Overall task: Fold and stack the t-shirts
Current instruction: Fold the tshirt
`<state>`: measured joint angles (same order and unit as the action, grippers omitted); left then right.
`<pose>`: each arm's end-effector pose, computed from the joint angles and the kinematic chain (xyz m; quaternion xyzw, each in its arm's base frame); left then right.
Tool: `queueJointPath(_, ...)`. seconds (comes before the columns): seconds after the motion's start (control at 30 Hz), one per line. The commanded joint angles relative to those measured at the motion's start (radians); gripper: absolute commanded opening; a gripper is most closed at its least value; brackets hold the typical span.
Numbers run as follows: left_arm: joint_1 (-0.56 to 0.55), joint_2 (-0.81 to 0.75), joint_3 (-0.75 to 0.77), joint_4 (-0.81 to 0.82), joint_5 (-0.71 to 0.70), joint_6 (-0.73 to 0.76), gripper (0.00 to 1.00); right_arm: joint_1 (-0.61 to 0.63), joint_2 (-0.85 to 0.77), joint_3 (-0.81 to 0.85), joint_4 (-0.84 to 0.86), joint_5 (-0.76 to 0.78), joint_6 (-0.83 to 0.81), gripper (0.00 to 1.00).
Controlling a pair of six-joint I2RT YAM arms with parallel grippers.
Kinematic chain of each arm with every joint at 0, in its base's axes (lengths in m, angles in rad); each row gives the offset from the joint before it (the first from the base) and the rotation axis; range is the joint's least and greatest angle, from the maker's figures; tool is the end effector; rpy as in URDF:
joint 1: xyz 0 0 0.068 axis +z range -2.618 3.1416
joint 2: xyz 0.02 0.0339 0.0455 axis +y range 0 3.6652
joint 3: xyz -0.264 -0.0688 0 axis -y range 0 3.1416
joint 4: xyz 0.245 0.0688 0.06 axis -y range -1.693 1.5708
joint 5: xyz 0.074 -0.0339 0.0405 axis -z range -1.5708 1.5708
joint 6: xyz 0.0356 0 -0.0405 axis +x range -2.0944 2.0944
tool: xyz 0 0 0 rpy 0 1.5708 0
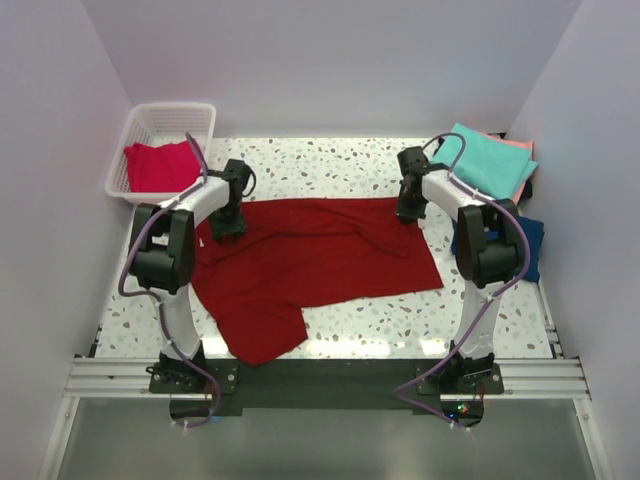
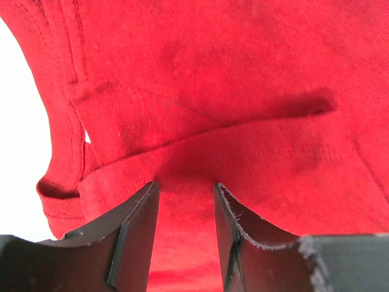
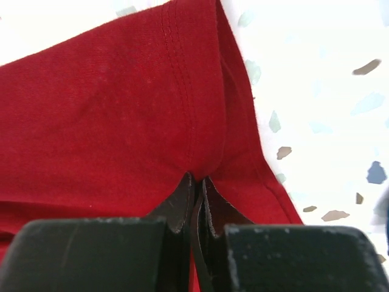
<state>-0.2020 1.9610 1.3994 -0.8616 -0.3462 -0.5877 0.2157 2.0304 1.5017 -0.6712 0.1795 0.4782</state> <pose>0.3703 -0.0635 0.1716 -0.2007 0.9617 0.1306 0.1331 0.4101 0.0834 0.1767 0.1445 0.9683 -0.0204 0.2027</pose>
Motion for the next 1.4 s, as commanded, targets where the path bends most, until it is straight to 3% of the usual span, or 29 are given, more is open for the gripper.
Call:
queueJointPath(0.0,0.018,0.038,0.046,0.007,-0.033,-0.032,0.46,-0.001,-0.019,0.074,-0.034,0.075,-0.015,0.08)
queueJointPath(0.3,0.018,0.067,0.044,0.016,-0.024,-0.015,0.46,-0.001,0.01,0.103,-0.05,0.069,-0.018,0.21)
queueJointPath(0.43,0.018,0.072,0.041,0.015,-0.017,-0.012,0.45,-0.001,0.022,0.097,-0.048,0.064,-0.018,0.22)
queueJointPath(0.5,0.018,0.072,0.039,0.015,-0.014,-0.011,0.45,-0.003,0.028,0.095,-0.047,0.061,-0.016,0.16)
queueJointPath(0.57,0.019,0.072,0.039,0.013,-0.014,-0.009,0.45,-0.003,0.031,0.094,-0.045,0.06,-0.013,0.0)
queueJointPath(0.97,0.021,0.111,0.015,-0.011,-0.04,-0.032,0.45,-0.033,0.037,0.13,-0.062,0.195,-0.007,0.0)
queueJointPath(1.37,0.021,0.125,-0.022,-0.008,-0.02,-0.014,0.44,-0.059,0.175,0.333,-0.061,0.193,-0.038,0.0)
